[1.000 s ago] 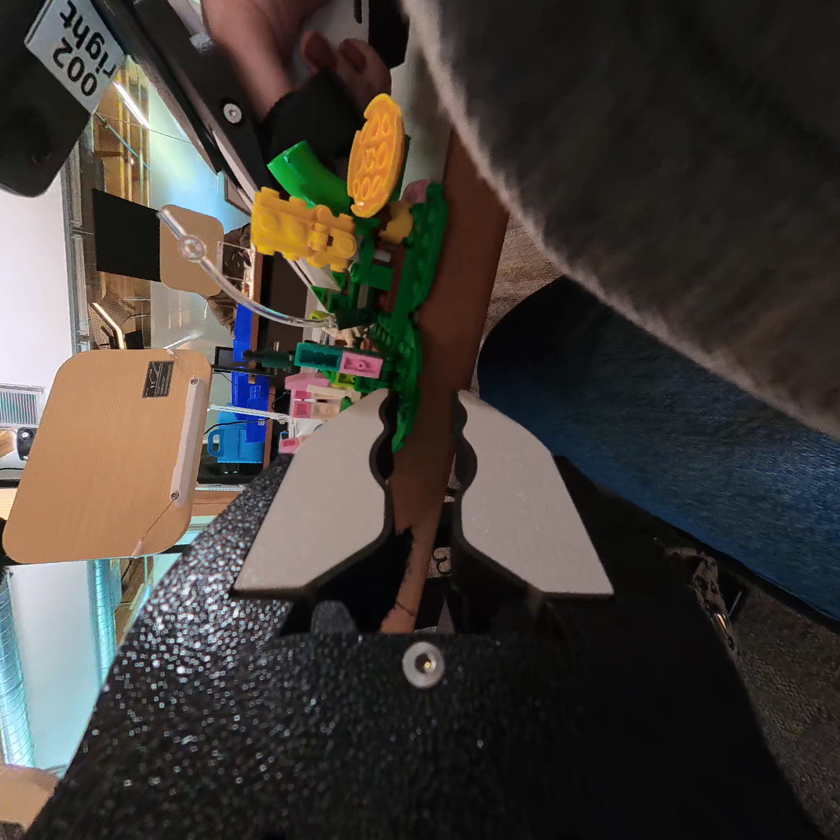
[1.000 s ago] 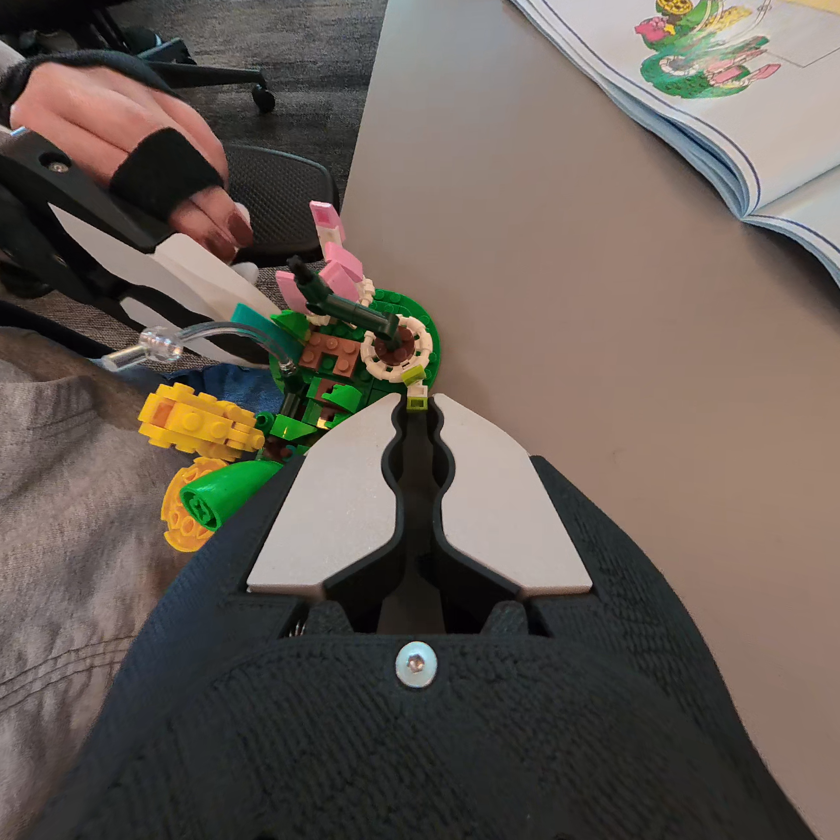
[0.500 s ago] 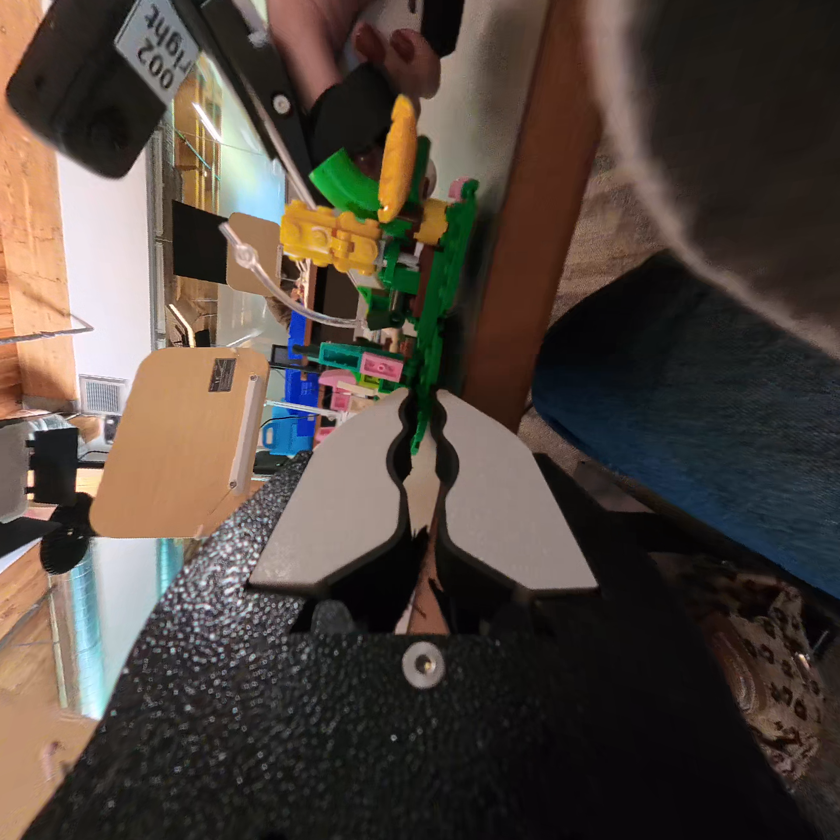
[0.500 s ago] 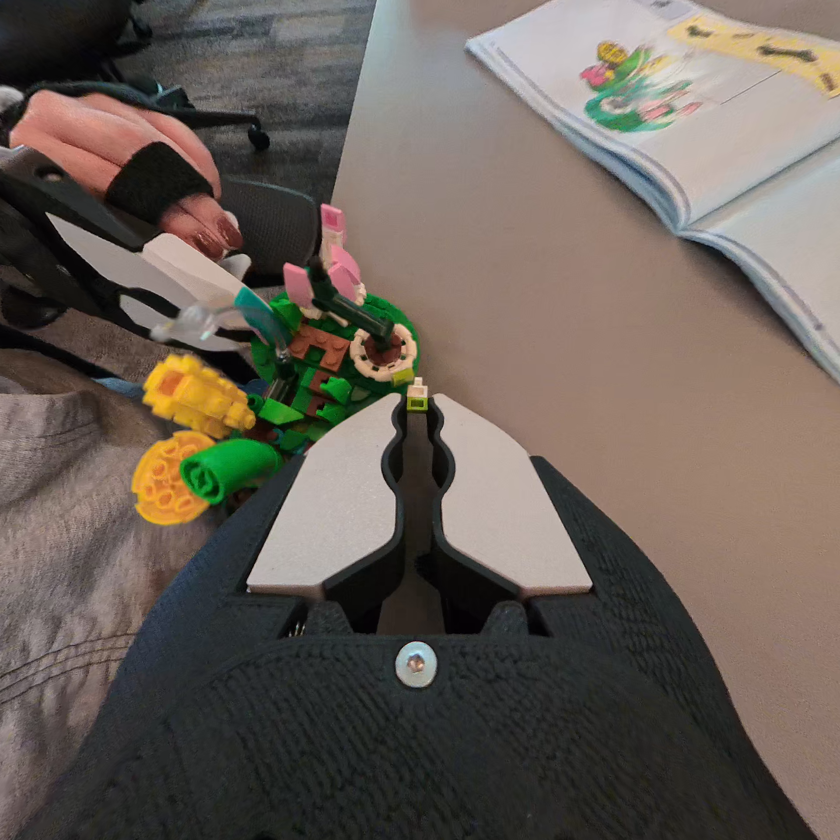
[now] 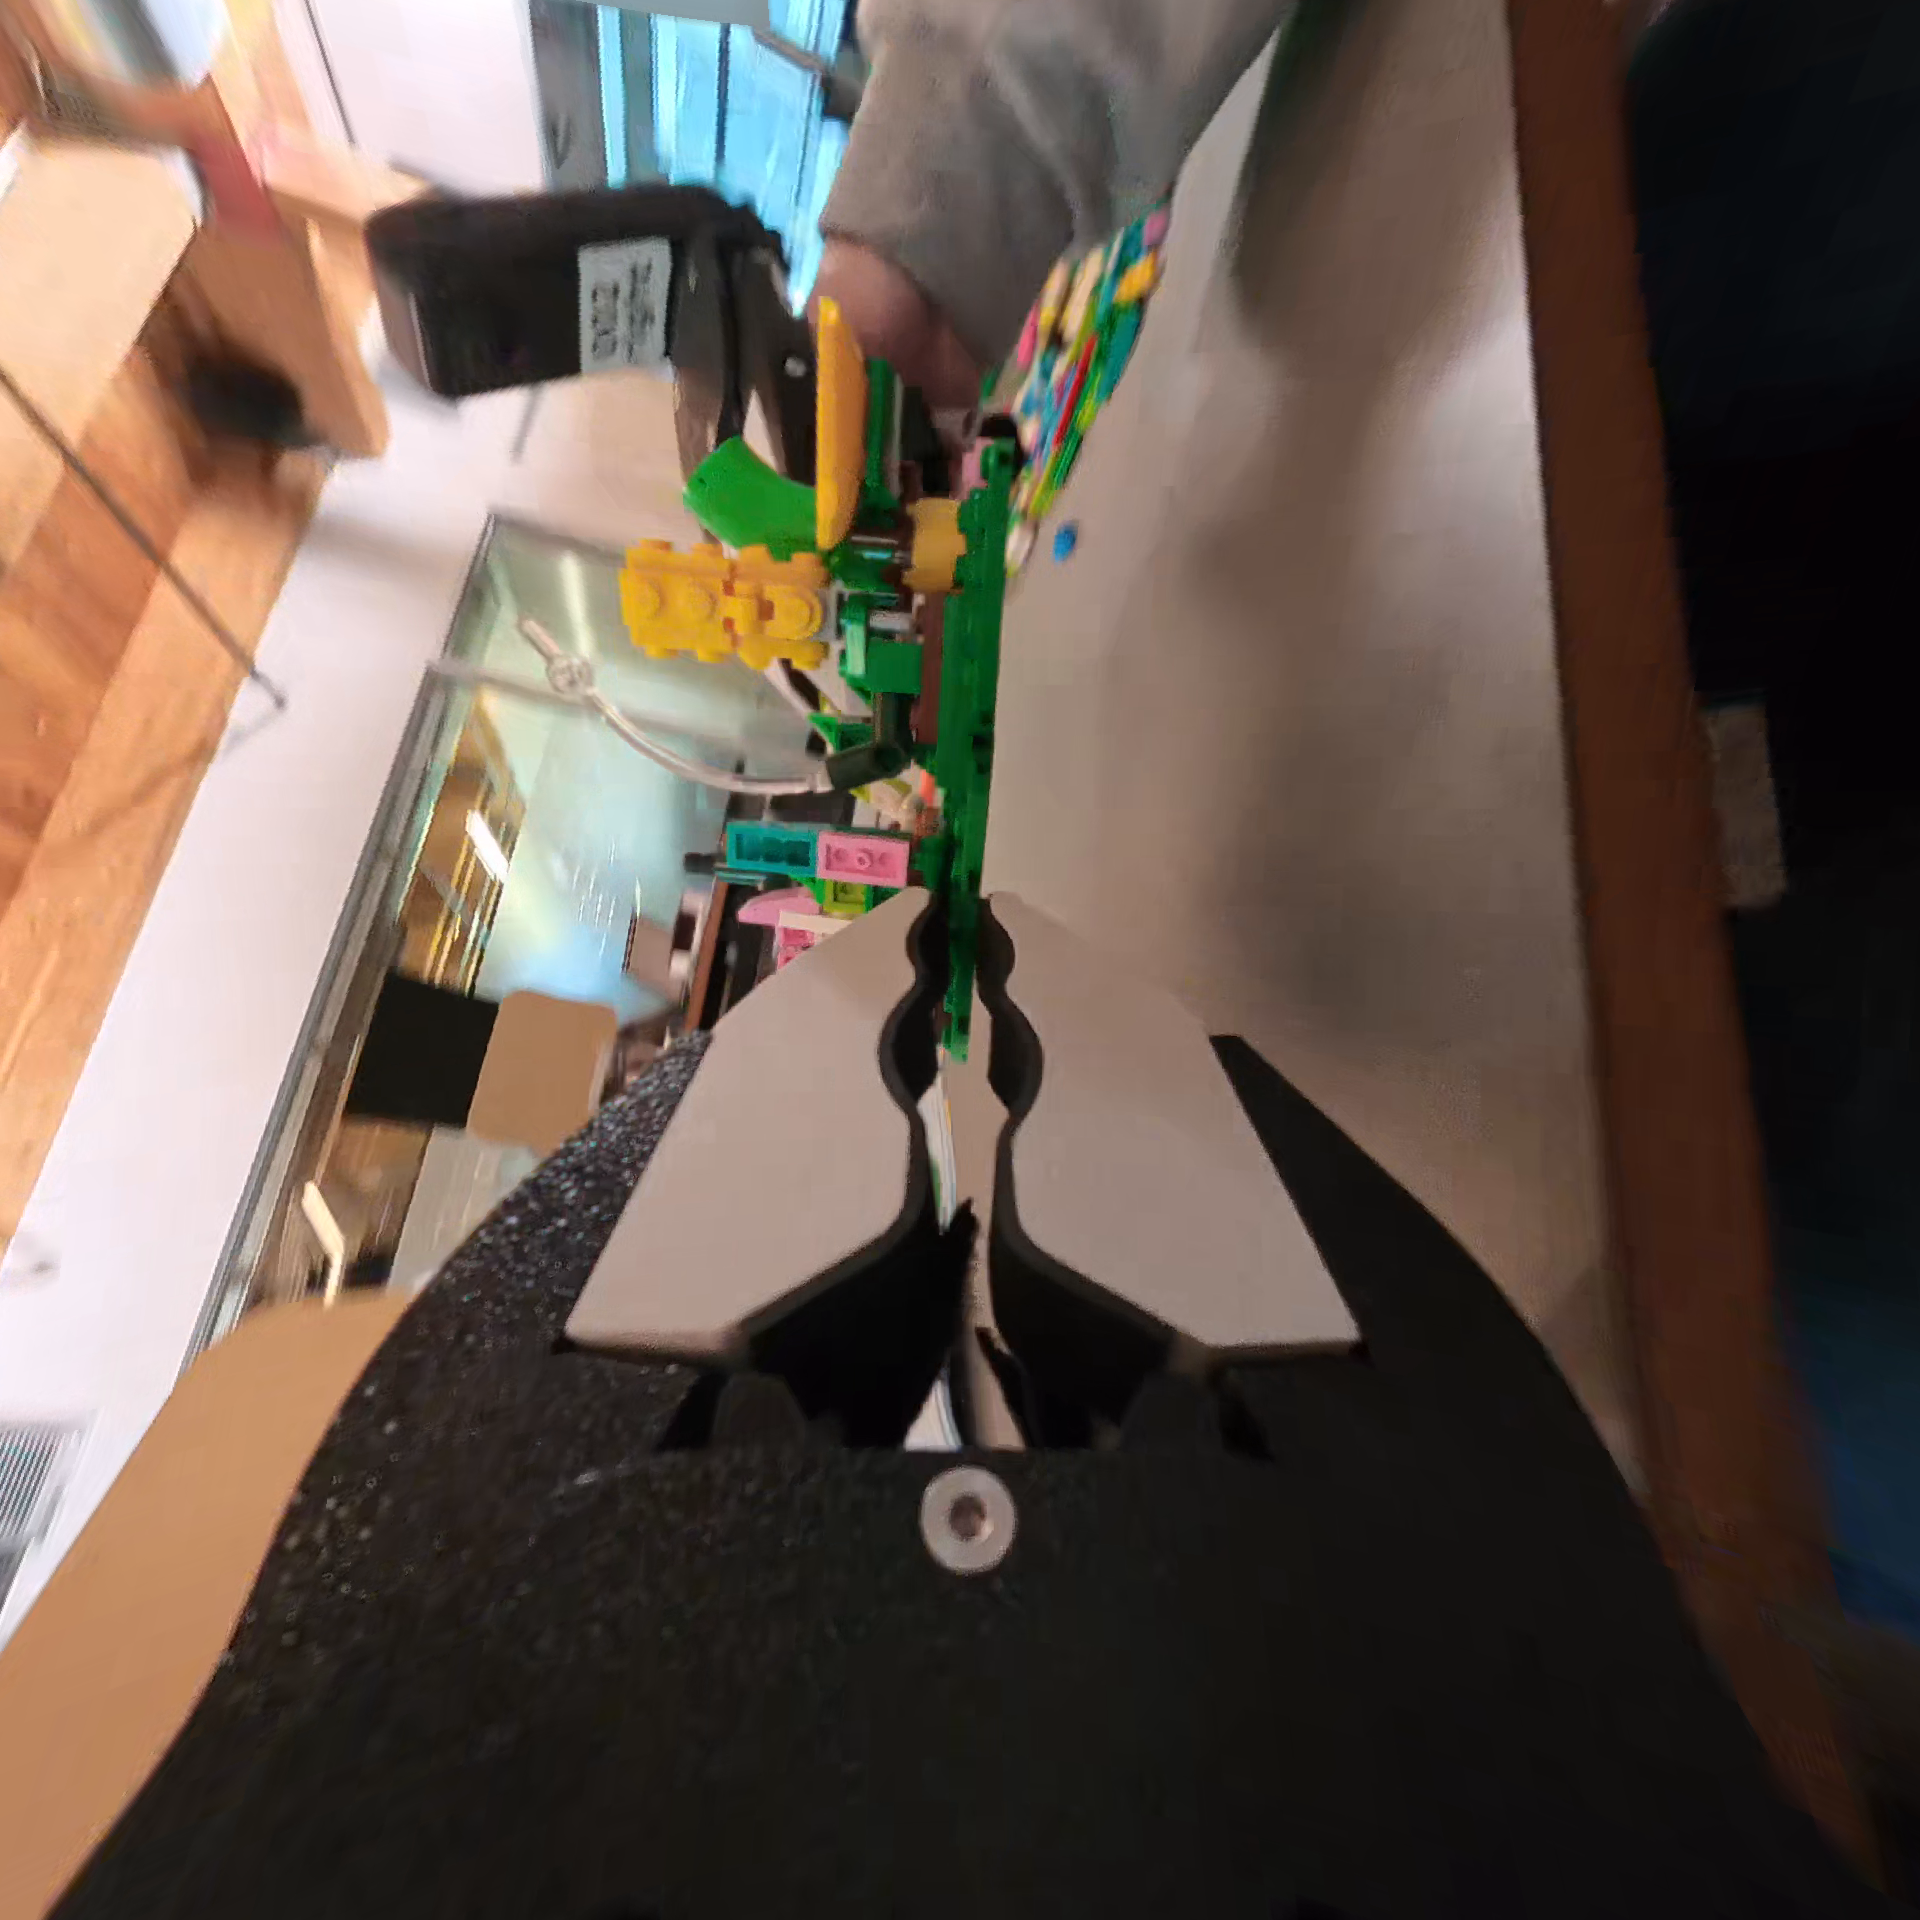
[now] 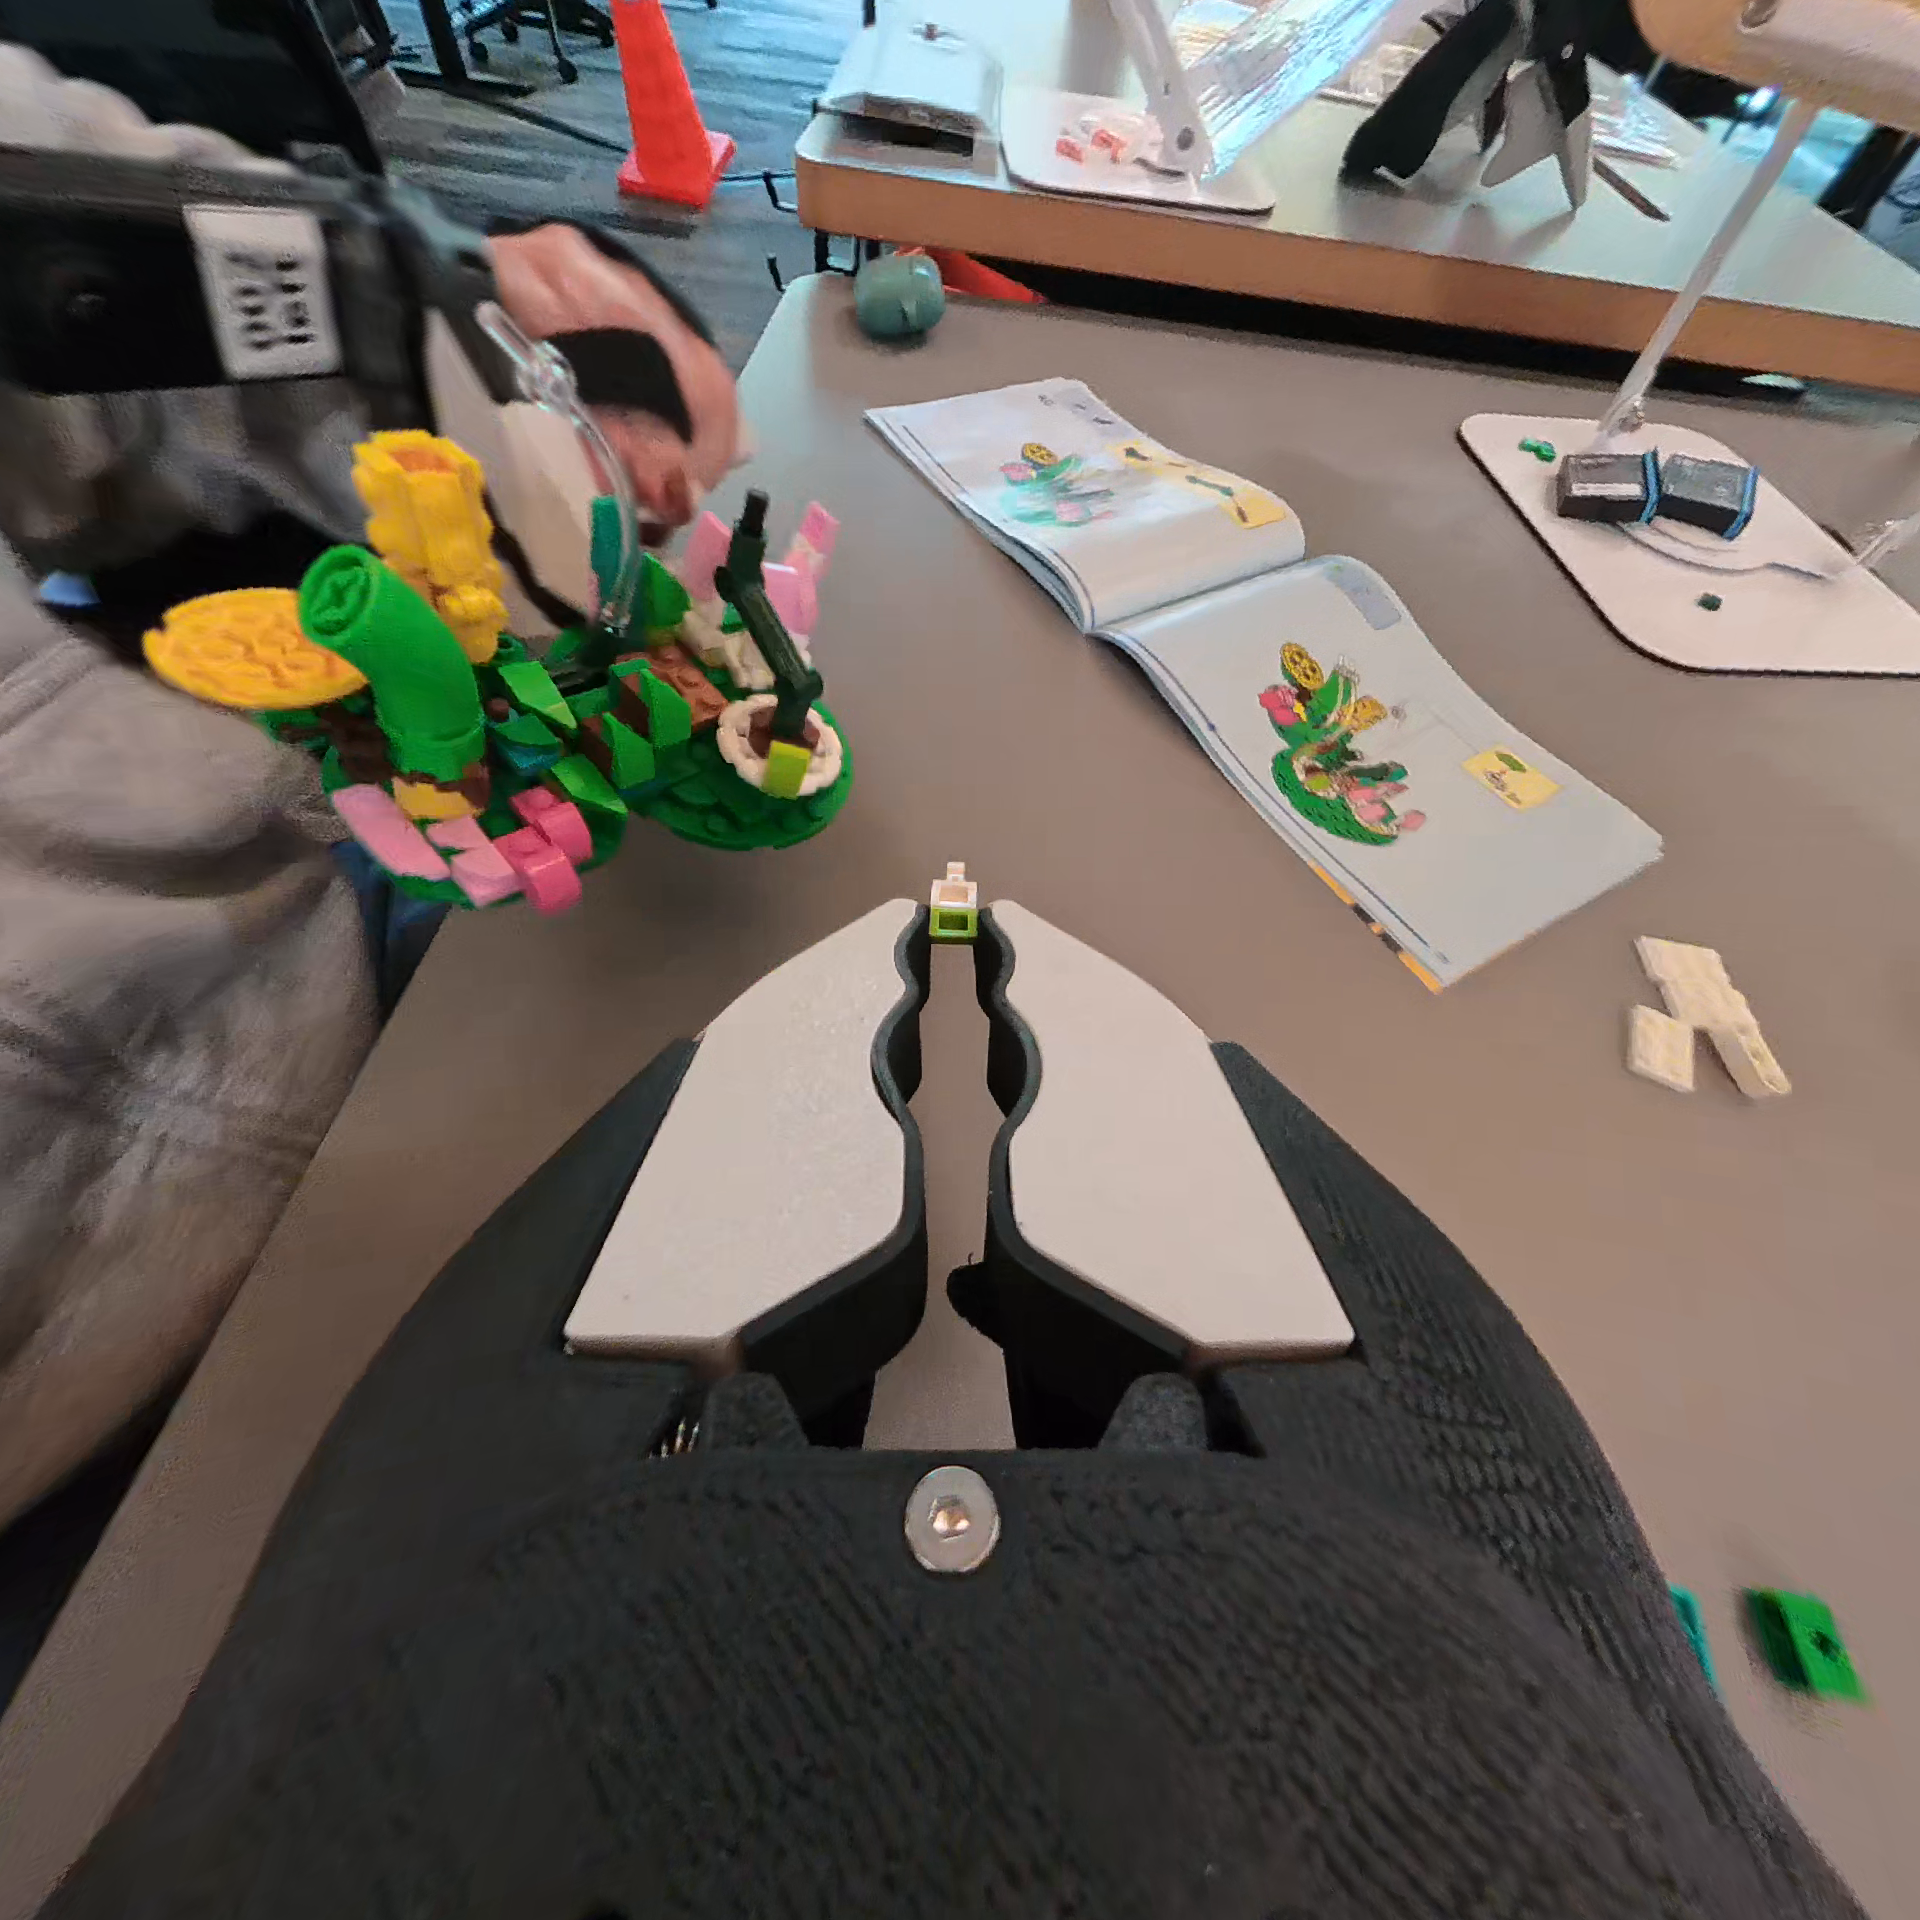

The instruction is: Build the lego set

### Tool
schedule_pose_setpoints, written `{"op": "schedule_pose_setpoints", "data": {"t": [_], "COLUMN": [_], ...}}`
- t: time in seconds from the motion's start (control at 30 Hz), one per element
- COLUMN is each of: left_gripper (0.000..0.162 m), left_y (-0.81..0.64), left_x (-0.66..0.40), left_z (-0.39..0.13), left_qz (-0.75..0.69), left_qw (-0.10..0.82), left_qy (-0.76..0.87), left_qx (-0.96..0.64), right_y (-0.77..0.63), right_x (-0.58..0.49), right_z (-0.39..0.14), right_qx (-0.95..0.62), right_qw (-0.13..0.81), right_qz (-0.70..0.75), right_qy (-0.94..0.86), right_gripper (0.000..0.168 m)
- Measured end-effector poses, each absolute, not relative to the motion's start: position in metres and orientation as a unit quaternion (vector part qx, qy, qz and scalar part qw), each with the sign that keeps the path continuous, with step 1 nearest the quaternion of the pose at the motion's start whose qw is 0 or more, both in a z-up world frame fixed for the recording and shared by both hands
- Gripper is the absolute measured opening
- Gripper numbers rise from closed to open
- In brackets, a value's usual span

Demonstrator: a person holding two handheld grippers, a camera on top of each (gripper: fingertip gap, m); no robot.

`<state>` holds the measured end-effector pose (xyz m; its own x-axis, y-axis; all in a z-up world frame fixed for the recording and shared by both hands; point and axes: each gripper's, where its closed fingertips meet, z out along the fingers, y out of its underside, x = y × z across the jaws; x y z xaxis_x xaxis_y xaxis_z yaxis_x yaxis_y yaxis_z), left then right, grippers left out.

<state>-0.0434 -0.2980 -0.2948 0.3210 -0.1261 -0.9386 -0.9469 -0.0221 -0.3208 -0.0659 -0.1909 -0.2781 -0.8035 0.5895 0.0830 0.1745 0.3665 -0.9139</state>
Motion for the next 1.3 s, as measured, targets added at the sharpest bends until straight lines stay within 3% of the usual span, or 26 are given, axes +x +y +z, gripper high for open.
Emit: {"op": "schedule_pose_setpoints", "data": {"t": [0.03,0.37,0.67,1.3], "left_gripper": [0.004,0.004,0.004,0.004], "left_y": [-0.288,-0.219,-0.213,-0.214], "left_x": [-0.041,-0.025,-0.015,-0.017], "left_z": [-0.293,-0.304,-0.334,-0.339], "left_qz": [0.362,0.224,0.203,0.186], "left_qw": [0.551,0.605,0.600,0.598], "left_qy": [0.467,0.615,0.685,0.687], "left_qx": [-0.589,-0.454,-0.361,-0.368], "right_y": [-0.182,-0.137,-0.135,-0.153], "right_x": [-0.060,-0.012,-0.002,-0.002], "right_z": [-0.276,-0.298,-0.324,-0.340], "right_qx": [-0.233,-0.191,-0.147,-0.017], "right_qw": [0.199,0.124,0.053,0.135], "right_qz": [0.511,0.417,0.359,0.374], "right_qy": [-0.803,-0.880,-0.920,-0.917], "right_gripper": [0.006,0.006,0.006,0.007]}}
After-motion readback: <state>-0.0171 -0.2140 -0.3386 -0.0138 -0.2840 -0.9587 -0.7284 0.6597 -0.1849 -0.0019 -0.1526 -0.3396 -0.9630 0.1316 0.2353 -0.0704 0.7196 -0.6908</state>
